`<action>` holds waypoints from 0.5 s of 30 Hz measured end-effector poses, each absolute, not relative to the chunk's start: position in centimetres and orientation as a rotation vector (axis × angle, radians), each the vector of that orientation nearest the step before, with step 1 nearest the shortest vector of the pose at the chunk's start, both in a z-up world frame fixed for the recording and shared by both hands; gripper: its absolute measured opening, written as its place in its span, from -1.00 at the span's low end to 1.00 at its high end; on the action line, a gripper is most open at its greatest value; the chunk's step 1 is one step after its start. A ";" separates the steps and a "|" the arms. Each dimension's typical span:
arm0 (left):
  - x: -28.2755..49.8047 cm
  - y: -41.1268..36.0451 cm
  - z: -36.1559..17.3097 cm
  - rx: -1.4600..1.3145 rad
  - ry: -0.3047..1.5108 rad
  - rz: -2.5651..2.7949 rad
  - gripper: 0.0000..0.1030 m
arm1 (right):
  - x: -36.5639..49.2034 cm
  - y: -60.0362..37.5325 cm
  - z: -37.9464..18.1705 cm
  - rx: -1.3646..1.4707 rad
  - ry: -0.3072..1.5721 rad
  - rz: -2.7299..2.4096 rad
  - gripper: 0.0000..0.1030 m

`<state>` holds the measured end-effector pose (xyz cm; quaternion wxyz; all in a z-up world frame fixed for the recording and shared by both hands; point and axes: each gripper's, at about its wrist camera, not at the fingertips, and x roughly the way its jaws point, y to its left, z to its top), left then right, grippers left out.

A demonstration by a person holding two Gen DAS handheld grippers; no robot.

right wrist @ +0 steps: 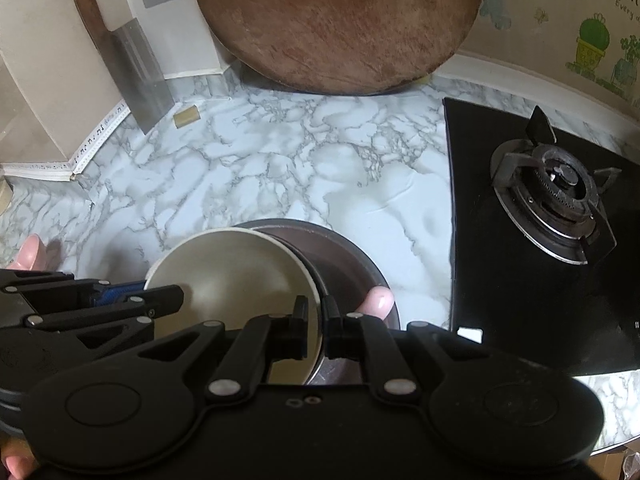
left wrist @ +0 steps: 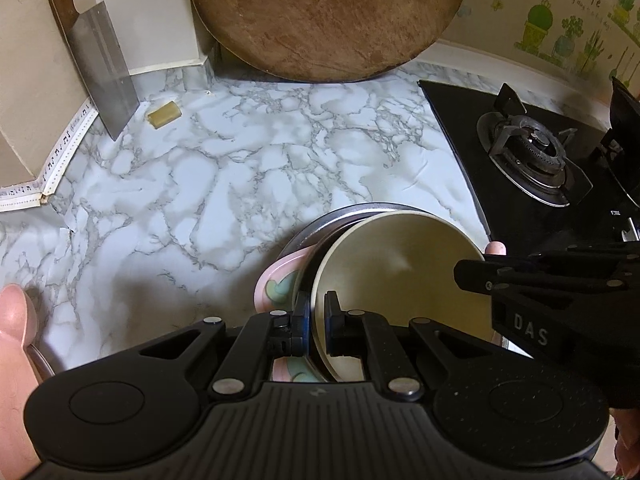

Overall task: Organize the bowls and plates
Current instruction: 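Lower the cream bowl into the pink pot and open both grippers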

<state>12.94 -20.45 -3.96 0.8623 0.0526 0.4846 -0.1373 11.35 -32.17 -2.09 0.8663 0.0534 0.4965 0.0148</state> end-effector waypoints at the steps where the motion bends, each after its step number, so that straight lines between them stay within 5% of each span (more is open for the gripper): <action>1: 13.0 -20.5 -4.1 0.110 1.019 -0.288 -0.88 | 11.4 -32.2 -2.1 0.115 1.039 0.031 -0.83; 15: 13.3 -19.5 -4.0 0.054 1.019 -0.315 -0.87 | 11.0 -32.5 -1.7 0.119 1.024 0.030 -0.81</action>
